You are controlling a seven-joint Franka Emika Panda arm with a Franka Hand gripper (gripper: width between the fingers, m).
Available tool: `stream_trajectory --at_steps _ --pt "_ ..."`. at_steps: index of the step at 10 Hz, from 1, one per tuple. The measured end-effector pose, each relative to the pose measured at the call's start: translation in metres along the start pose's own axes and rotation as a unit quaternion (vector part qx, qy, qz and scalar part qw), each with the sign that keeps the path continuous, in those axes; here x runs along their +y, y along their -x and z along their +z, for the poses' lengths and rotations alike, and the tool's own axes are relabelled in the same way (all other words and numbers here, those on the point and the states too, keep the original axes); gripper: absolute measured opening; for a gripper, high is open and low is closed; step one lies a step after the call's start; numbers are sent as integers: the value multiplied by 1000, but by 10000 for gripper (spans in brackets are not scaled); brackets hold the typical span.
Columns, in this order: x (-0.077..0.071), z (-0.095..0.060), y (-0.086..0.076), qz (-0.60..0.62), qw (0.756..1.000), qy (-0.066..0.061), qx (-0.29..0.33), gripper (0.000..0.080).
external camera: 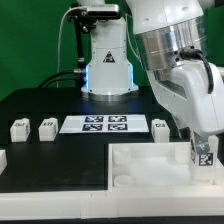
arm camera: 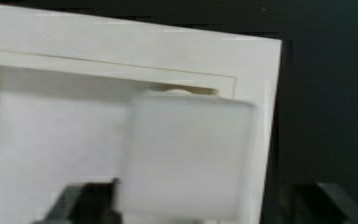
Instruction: Assemble one leg
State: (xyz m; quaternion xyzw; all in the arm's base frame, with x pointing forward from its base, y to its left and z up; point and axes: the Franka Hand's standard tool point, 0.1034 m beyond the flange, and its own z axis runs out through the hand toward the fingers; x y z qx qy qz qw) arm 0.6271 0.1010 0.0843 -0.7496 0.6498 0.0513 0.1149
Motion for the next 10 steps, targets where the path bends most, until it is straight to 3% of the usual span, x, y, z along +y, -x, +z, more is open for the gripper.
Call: stream_trajectory --at_steps 1,3,6,8,9,10 --pt "1 3 6 -91 996 5 -1 621" --pt "0 4 14 -240 971 8 -3 641" --pt "0 5 13 -374 928 8 -4 649" --pt "3 9 12 -550 835 34 8 649" --pt "2 9 11 -553 832 32 8 649" --pt "3 9 12 -531 847 31 8 526"
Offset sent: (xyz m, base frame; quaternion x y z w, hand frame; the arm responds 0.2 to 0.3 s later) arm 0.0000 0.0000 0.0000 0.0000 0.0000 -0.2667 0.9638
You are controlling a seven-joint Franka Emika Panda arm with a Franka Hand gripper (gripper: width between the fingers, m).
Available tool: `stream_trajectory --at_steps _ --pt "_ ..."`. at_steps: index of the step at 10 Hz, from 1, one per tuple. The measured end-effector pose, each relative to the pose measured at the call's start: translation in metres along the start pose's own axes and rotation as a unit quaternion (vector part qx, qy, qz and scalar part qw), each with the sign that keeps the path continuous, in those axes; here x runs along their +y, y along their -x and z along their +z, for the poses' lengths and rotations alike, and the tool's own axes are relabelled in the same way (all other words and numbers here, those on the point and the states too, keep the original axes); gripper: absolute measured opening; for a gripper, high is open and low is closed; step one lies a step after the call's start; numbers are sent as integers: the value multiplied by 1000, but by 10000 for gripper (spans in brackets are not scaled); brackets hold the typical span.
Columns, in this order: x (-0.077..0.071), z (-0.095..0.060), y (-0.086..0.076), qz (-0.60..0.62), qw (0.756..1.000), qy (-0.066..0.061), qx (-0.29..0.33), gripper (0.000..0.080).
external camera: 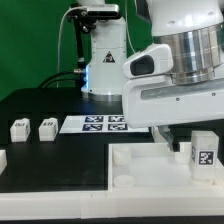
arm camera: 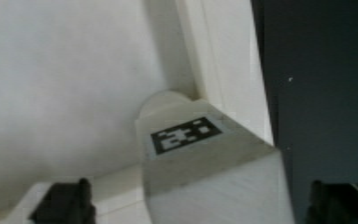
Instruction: Assemble one leg
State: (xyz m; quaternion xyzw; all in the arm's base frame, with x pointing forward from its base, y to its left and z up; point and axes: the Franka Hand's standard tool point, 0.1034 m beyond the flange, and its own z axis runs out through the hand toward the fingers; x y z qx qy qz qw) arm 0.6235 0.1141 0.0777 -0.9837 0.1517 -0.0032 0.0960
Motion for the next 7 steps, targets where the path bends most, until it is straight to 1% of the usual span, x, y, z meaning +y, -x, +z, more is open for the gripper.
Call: stream_trajectory --at_steps 1,2,3,4,5,6,7 --pt "0 0 0 11 1000 -1 0 366" --pt "0 0 0 34 999 -2 -1 366" --pt "3 0 0 104 995 0 0 301" --pt "3 1 0 154 988 -1 -1 301" --pt "3 1 0 218 976 -5 -3 300" --pt "3 1 0 294 956 -10 -5 299" --pt "1 3 1 397 918 -17 -4 299"
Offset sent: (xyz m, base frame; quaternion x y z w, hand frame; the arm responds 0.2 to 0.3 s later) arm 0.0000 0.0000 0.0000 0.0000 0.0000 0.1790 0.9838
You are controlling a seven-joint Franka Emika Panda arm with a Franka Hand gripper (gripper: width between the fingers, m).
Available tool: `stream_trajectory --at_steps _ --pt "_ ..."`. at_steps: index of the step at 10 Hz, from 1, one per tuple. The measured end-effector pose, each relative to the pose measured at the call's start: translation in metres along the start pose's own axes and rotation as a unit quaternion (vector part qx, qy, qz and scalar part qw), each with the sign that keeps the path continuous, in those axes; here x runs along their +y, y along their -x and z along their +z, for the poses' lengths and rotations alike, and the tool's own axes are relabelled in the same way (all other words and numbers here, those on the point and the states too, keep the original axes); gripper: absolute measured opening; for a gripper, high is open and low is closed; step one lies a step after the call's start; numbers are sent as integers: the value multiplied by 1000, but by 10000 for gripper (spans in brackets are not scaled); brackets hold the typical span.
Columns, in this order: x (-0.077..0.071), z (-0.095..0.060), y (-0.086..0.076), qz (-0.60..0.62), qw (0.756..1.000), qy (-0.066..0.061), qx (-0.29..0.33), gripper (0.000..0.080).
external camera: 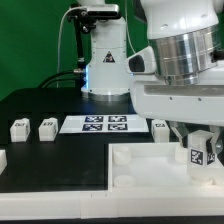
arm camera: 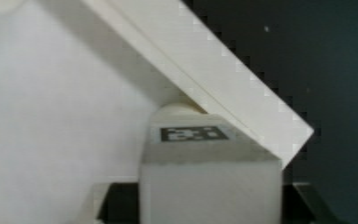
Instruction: Assemble one leg
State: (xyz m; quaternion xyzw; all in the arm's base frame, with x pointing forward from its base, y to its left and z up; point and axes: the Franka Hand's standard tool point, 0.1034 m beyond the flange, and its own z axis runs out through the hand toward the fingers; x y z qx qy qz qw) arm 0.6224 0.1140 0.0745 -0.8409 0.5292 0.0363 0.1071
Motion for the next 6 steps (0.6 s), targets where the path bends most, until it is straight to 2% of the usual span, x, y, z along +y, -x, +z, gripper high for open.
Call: stream_trajectory --at_steps 2,5,6 --pt "-2 0 -1 172 985 -21 -14 298" --pt "-2 1 0 166 986 -24 -20 298" --pt "-2 1 0 134 991 -24 -20 373"
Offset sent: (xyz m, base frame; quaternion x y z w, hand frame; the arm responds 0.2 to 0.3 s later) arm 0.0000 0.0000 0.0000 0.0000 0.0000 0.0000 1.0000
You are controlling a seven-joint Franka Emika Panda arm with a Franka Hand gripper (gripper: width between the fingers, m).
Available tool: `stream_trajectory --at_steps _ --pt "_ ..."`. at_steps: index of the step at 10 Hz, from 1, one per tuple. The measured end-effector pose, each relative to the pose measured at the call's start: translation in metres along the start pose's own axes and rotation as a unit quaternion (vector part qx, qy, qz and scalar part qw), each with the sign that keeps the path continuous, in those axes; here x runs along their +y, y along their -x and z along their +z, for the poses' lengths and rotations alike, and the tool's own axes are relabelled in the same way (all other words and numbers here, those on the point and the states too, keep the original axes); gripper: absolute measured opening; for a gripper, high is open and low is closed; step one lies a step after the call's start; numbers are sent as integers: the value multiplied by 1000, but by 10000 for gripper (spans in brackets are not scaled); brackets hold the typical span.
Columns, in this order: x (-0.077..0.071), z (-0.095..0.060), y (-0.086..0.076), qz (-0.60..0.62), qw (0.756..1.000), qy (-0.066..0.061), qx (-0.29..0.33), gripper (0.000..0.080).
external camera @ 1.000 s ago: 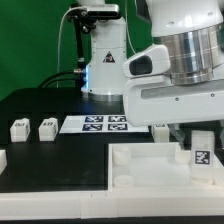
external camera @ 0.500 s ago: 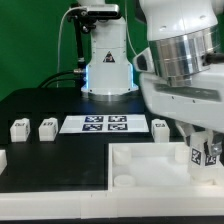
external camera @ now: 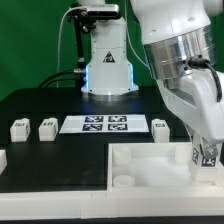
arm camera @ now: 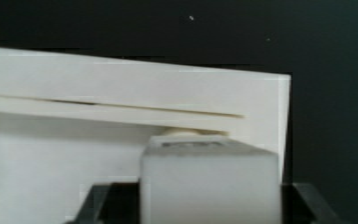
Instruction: Assemble one leg
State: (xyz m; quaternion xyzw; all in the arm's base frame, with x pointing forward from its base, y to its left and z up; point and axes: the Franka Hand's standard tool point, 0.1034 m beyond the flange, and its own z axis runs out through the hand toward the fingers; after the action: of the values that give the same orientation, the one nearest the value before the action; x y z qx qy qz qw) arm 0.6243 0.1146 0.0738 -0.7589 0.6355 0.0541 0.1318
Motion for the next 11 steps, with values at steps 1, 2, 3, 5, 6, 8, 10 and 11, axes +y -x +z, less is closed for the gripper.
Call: stream_trajectory --at_steps 1,2,3,5,6,8,10,11 --pt "-1 -1 -2 -98 995 7 2 555" --pt "-4 -3 -1 -197 980 16 5 555" --pt "-5 -3 2 -256 966 23 6 620" --pt "-3 -3 -2 -359 933 25 6 648" --pt "-3 -3 -2 -420 907 29 5 648" --pt "-2 -2 -1 -570 819 61 13 649" --pt "-2 0 -1 -568 821 57 16 649" --pt "-2 0 -1 -569 820 57 16 529"
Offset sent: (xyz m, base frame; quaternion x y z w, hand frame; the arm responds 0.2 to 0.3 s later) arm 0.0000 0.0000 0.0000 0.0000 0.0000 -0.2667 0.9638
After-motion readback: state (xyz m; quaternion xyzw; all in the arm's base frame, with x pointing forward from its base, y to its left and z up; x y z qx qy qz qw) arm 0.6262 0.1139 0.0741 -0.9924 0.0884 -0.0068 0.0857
